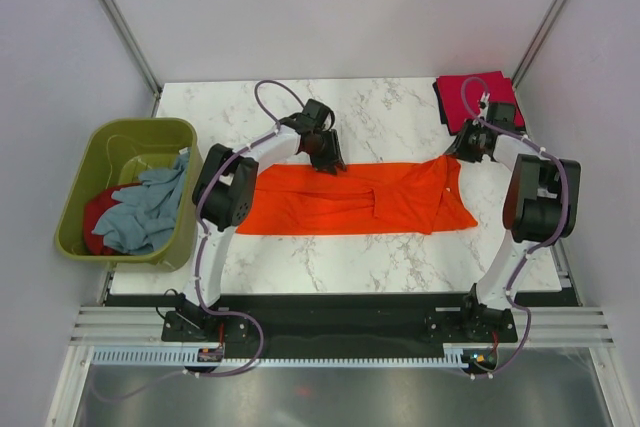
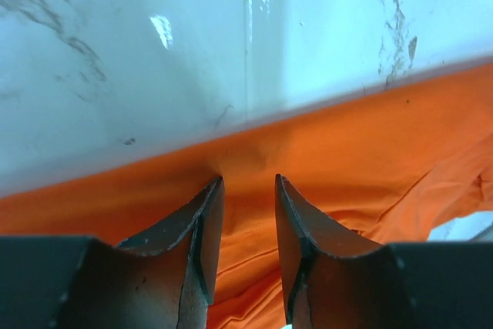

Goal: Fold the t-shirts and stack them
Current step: Fold the tshirt

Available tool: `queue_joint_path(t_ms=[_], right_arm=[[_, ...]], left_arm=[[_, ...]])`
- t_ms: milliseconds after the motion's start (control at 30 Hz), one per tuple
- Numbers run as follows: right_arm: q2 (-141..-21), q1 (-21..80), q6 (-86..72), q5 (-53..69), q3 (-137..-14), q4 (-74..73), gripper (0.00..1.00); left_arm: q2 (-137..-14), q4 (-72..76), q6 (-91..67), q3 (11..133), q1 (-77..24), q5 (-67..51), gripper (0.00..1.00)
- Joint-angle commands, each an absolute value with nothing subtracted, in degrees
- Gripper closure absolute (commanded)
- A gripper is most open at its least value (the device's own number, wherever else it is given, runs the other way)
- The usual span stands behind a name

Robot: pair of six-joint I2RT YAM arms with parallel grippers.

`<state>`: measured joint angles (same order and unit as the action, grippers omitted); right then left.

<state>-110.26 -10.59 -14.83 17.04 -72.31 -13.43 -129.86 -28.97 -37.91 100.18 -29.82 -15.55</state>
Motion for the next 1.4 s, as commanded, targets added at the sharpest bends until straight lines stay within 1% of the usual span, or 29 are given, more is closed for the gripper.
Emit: queue_joint_path(t_ms=[0, 100, 133, 200, 267, 300, 400, 467, 500, 567, 600, 767, 1233, 1367], right_arm=[[-110.9, -11.5, -16.0, 20.5, -71.5, -8.5, 0.69], [-111.7, -12.4, -16.6, 22.0, -71.0, -7.3, 0.83], [-111.9, -12.7, -16.6, 22.2, -71.0, -6.9, 0.91], [-112.5, -13.3, -17.0, 23.5, -70.9, -6.2, 0.97], [-112.6, -13.8, -17.5, 24.6, -71.0, -6.1, 0.96], [-112.2, -13.8, -17.5, 24.5, -70.8, -6.1, 0.91], [-110.7, -13.9, -17.8, 23.7, -70.7, -6.2, 0.81], [-109.6, -13.9, -18.2, 23.7, -70.8, -6.2, 0.78], [-109.3, -13.9, -18.2, 23.9, -71.2, -6.5, 0.75], [-108.5, -13.9, -18.2, 24.0, -71.4, -6.9, 0.71], [-108.4, -13.9, -18.1, 23.7, -71.5, -7.4, 0.67], [-107.1, -13.8, -17.8, 23.6, -71.6, -8.4, 0.60], [-108.8, -12.5, -15.6, 24.6, -68.6, -8.5, 0.62], [-109.8, -12.3, -15.3, 25.3, -68.4, -7.9, 0.67]], left_arm=[[-130.8, -29.5, -35.0, 101.5, -29.5, -14.1, 0.59], [-131.0, -29.5, -34.6, 101.1, -29.4, -13.0, 0.60], [-131.1, -29.5, -34.5, 100.9, -29.4, -12.3, 0.60], [-131.2, -29.6, -34.4, 100.5, -29.2, -11.9, 0.60], [-131.4, -29.6, -34.3, 100.4, -29.1, -11.9, 0.60], [-131.4, -29.5, -34.3, 100.3, -29.1, -11.9, 0.60], [-131.6, -29.6, -34.2, 100.3, -29.1, -12.0, 0.60], [-131.5, -29.5, -34.2, 100.3, -29.1, -12.0, 0.60], [-131.7, -29.6, -34.1, 100.3, -29.1, -12.0, 0.60], [-131.7, -29.4, -34.1, 100.5, -29.1, -12.2, 0.60], [-131.7, -29.5, -34.1, 100.5, -29.1, -12.4, 0.60], [-131.9, -29.4, -34.0, 100.5, -29.0, -12.6, 0.60], [-132.5, -29.4, -34.0, 100.7, -28.9, -13.2, 0.60], [-132.7, -29.5, -34.2, 100.7, -28.9, -13.1, 0.60]])
